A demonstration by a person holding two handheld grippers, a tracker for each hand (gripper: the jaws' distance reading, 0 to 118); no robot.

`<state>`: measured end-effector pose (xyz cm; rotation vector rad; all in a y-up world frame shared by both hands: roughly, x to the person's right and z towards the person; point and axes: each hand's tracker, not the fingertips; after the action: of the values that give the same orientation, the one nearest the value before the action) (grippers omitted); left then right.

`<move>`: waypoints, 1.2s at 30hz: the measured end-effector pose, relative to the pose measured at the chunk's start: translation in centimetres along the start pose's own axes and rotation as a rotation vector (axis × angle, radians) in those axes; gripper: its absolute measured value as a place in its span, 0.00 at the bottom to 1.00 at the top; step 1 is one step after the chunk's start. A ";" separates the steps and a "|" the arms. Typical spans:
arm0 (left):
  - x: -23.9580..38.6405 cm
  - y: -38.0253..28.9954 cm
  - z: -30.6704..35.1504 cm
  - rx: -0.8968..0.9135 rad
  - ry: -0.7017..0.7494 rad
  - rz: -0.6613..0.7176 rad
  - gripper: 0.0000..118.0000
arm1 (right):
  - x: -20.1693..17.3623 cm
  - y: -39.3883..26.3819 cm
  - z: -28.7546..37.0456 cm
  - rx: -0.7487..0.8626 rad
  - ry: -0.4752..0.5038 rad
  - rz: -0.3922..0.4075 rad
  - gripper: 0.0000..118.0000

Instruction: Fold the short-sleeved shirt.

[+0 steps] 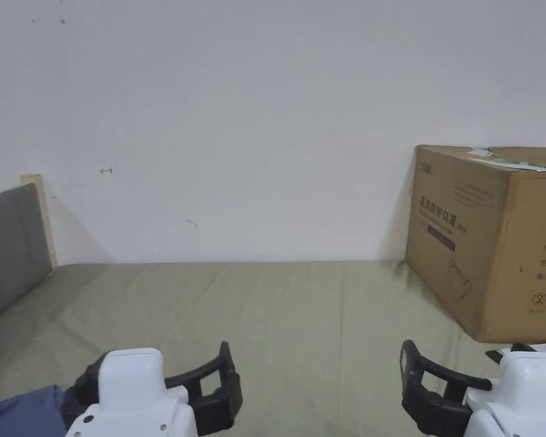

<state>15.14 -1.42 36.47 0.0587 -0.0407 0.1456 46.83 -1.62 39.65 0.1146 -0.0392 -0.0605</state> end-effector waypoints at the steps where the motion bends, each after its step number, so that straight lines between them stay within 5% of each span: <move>1: 0.3 0.3 0.0 0.002 0.016 0.011 1.00 | -0.2 0.0 0.1 -0.001 -0.012 0.003 1.00; 19: 1.1 0.7 -1.8 -0.012 0.014 -0.166 0.99 | -0.3 -1.3 -1.9 -0.035 -0.044 0.115 0.97; 20: 1.1 0.6 -1.9 -0.024 0.029 -0.174 0.92 | -0.3 -1.4 -2.1 -0.045 -0.048 0.119 0.87; 21: 1.0 0.6 -2.0 -0.024 0.028 -0.168 0.72 | -0.3 -1.5 -2.2 -0.049 -0.054 0.113 0.67; 24: 0.9 0.4 -2.2 -0.043 -0.004 -0.162 0.39 | 0.0 -1.6 -2.8 -0.085 -0.070 0.100 0.36; 25: 0.8 0.2 -2.7 -0.072 0.002 -0.179 0.00 | 0.1 -1.6 -3.3 -0.129 -0.096 0.111 0.04; 36: 0.7 -0.6 -3.0 -0.106 -0.035 -0.192 0.00 | 0.7 -1.8 -3.7 -0.125 -0.096 0.093 0.00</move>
<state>16.00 -1.73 33.52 -0.0404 -0.0773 -0.0499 47.56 -3.03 35.80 -0.0153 -0.1363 0.0241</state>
